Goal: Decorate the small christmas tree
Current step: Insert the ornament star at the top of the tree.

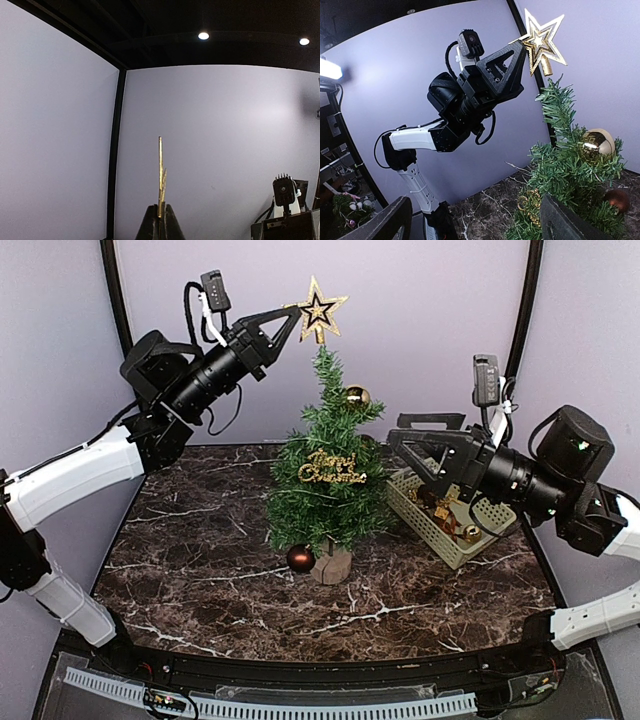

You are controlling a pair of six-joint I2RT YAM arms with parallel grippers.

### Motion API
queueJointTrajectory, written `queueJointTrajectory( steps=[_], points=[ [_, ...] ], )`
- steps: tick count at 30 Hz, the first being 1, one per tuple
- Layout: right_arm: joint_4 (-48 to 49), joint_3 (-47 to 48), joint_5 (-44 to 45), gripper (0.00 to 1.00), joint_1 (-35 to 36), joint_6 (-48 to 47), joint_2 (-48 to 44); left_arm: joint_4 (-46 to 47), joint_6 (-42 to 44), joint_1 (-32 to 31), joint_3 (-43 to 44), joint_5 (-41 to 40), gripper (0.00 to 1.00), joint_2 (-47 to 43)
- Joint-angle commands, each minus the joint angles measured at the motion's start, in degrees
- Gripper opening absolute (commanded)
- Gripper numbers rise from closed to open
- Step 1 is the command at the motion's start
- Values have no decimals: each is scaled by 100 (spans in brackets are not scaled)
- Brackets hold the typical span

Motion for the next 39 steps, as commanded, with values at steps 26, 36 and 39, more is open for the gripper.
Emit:
queueJointTrajectory(
  steps=[26, 36, 39],
  points=[
    [267, -56, 19, 90, -25, 40, -32, 593, -38, 34, -634, 145, 0, -240],
    [291, -71, 19, 90, -27, 49, -31, 779, -85, 38, -931, 220, 0, -311],
    [293, -74, 19, 90, -30, 58, -26, 778, -77, 38, -1006, 240, 0, -347]
  ],
)
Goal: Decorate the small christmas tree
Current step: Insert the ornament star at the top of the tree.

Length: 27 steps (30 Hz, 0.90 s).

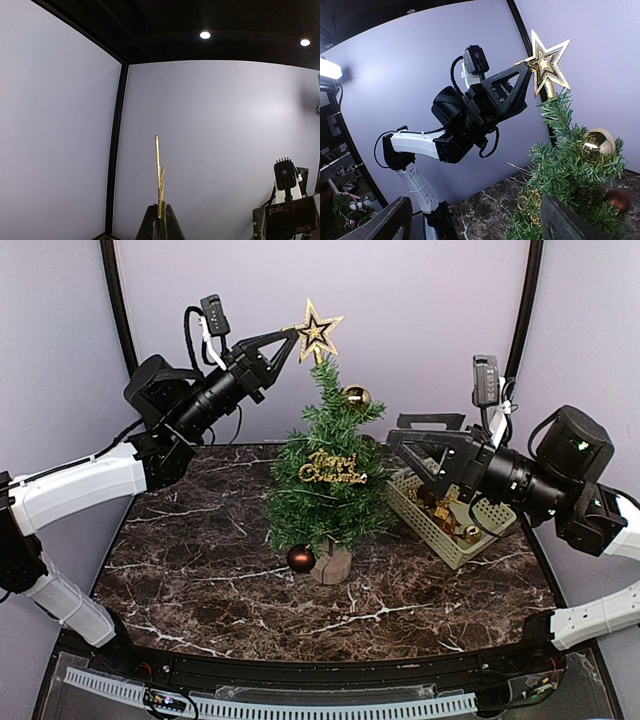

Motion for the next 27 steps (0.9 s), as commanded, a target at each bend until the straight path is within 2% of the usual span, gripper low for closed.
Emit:
queueJointTrajectory(
  steps=[1, 13, 21, 23, 27],
  points=[
    [297, -66, 19, 90, -30, 56, -20, 57, -9, 30, -167, 159, 0, -219],
    [361, -86, 14, 90, -27, 54, 0, -88, 22, 26, -195, 247, 1, -262],
    [360, -56, 14, 90, -25, 40, 21, -184, 182, 30, -303, 180, 40, -426],
    [368, -66, 19, 90, -25, 38, 20, -188, 222, 34, -380, 141, 53, -523],
    [350, -57, 65, 90, -26, 38, 22, -342, 367, 37, -577, -30, 69, -781]
  ],
)
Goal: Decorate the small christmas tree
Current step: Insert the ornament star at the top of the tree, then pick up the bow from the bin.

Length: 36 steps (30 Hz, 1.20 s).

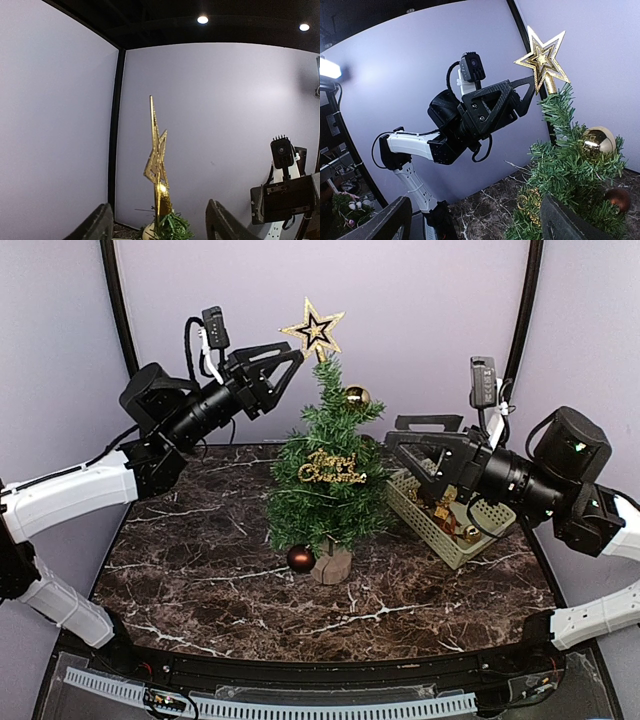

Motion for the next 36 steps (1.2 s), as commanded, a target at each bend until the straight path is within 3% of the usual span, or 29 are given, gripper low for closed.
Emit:
queueJointTrajectory(
  steps=[1, 5, 8, 12, 17, 22, 27, 31, 36],
  points=[
    [288, -16, 94, 90, -33, 24, -21, -55, 209, 18, -237, -180, 71, -577],
    [35, 41, 514, 91, -34, -117, -155, -533, 434, 17, -301, -358, 81, -947],
    [-417, 165, 1208, 92, -26, -188, -326, -1558, 566, 23, -187, -593, 88, -1227],
    [-1459, 518, 2334, 93, -118, -67, -352, -3140, 591, 86, 79, -1025, 93, -1554],
    [-2849, 947, 3159, 93, -789, 298, -90, -4396, 173, 729, -132, -973, 94, -1780],
    [-3309, 719, 2233, 93, -2542, 443, 109, -4775, -276, 1784, -1025, 13, 94, -2026],
    [-3115, 145, 753, 90, -4284, 500, 629, -4783, -299, 2849, -1576, 686, 94, -2144],
    [-2967, -134, 198, 87, -5220, 486, 1288, -4802, 82, 3202, -1884, 822, 94, -2297],
    [-2646, -341, -164, 84, -5896, 490, 2148, -4805, 808, 3223, -2352, 328, 94, -2616]
  ],
)
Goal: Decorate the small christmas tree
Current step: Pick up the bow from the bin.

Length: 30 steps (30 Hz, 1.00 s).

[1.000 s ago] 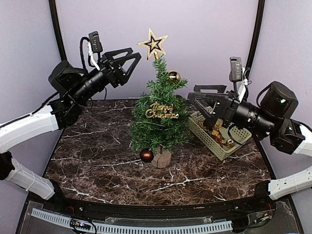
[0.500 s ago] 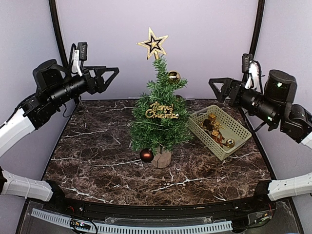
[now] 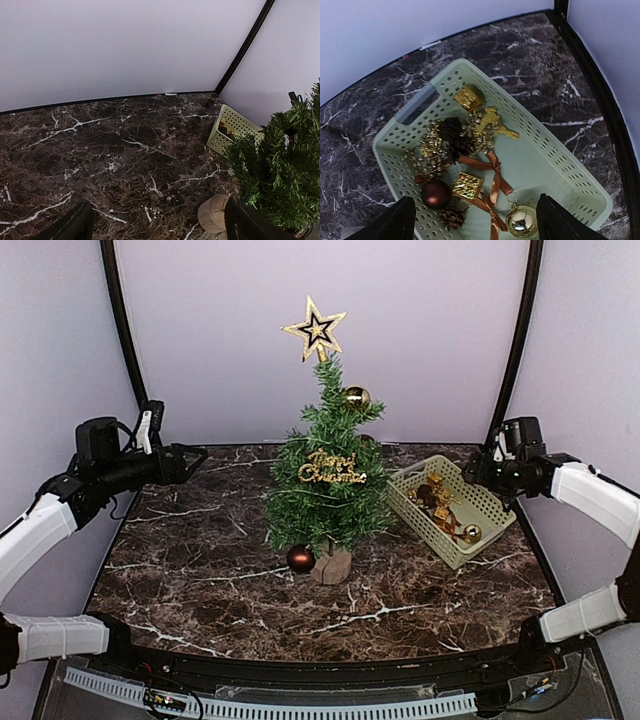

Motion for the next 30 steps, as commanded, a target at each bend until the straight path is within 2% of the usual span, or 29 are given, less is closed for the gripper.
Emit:
queueJointTrajectory(
  steps=[1, 10, 16, 20, 25, 30],
  points=[
    [428, -94, -544, 83, -403, 28, 580, 37, 668, 30, -344, -335, 94, -384],
    [335, 370, -598, 69, -447, -218, 2109, -223, 988, 30, -339, -771, 91, -343],
    [279, 641, -891, 71, -390, -265, 2524, -337, 1076, 30, -271, -822, 91, -130],
    [141, 827, -537, 57, -391, -231, 2828, -395, 1119, 30, -243, -856, 90, -13],
    [167, 1088, -193, 51, -418, -274, 2990, -405, 1133, 30, -223, -827, 90, 109],
    [-174, 1629, 78, 41, -417, -417, 3588, -421, 1135, 30, -208, -774, 90, 190]
  ],
)
